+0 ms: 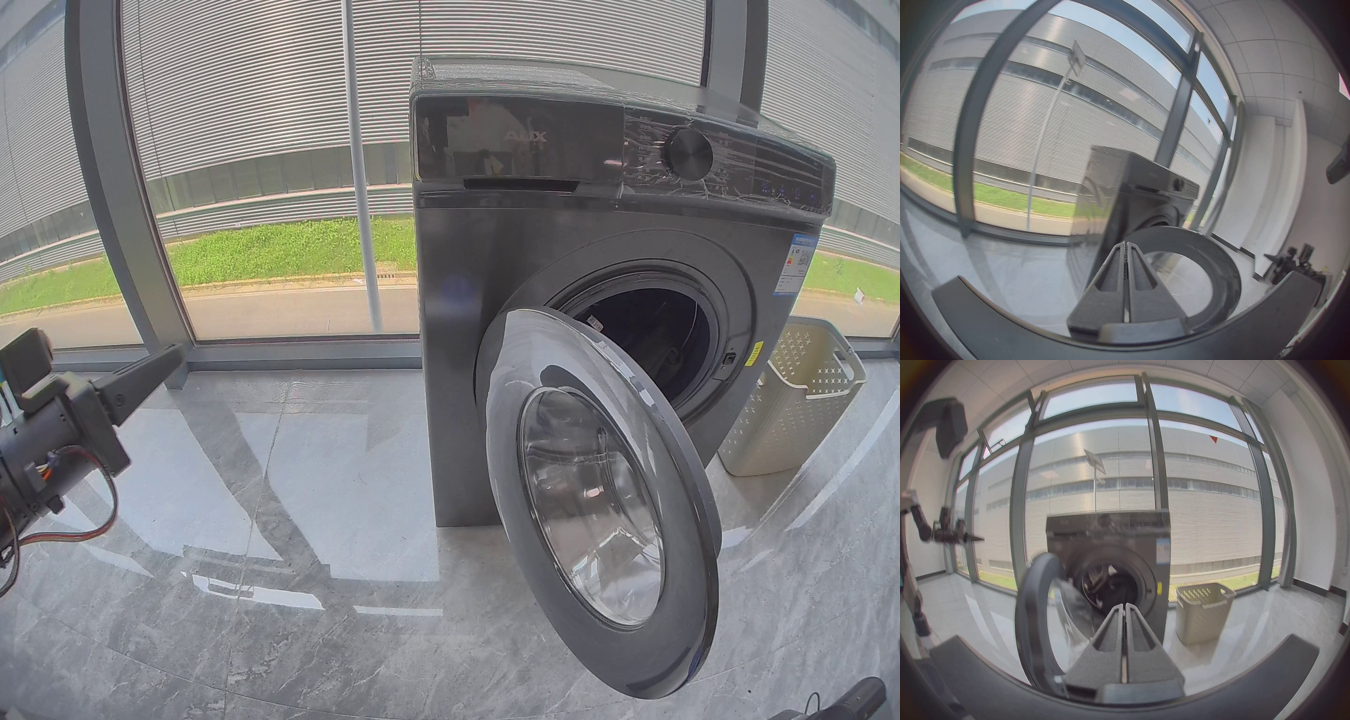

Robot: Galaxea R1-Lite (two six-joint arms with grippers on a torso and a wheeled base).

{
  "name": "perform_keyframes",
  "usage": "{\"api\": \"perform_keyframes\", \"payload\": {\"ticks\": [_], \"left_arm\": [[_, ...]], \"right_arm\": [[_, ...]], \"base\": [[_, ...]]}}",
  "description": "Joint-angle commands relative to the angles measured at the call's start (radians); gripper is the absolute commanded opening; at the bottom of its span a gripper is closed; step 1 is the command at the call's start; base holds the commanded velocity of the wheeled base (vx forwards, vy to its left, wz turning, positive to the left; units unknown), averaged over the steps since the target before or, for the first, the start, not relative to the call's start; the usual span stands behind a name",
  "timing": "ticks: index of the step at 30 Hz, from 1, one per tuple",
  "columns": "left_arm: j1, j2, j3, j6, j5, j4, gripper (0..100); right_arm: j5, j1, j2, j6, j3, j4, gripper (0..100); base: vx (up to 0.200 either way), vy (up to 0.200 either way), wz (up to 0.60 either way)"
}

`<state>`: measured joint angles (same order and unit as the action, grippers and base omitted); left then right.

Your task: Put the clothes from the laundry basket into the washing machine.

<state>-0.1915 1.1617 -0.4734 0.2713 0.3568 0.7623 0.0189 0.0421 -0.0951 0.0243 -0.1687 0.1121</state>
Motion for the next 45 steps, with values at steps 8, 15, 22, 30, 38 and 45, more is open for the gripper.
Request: {"api": "perform_keyframes", "payload": {"ticks": [8, 15, 22, 30, 38, 45], "left_arm": [[0.389, -0.287, 0.185, 0.128, 0.004, -0.018, 0], [0.389, -0.295, 0.197, 0.118, -0.009, -0.017, 0], [0.389, -0.298, 0.237, 0.115, -0.006, -0.015, 0], [0.389, -0.298, 0.248, 0.114, -0.004, -0.021, 0], [0.388, -0.297, 0.251, 0.114, -0.004, -0.021, 0], [0.388, -0.287, 0.259, 0.115, -0.009, -0.026, 0]], "right_arm": [[0.25, 0.598, -0.996, -0.064, -0.667, 0.19, 0], [0.25, 0.711, -1.253, 0.039, -0.673, 0.31, 0], [0.23, 0.837, -1.267, 0.223, -0.611, 0.32, 0], [0.203, 0.892, -1.287, 0.229, -0.548, 0.32, 0], [0.147, 0.889, -1.262, 0.23, -0.486, 0.319, 0], [0.105, 0.891, -1.266, 0.229, -0.413, 0.319, 0]], "base": [[0.0, 0.0, 0.0], [0.0, 0.0, 0.0], [0.0, 0.0, 0.0], [0.0, 0.0, 0.0], [0.0, 0.0, 0.0], [0.0, 0.0, 0.0]]}}
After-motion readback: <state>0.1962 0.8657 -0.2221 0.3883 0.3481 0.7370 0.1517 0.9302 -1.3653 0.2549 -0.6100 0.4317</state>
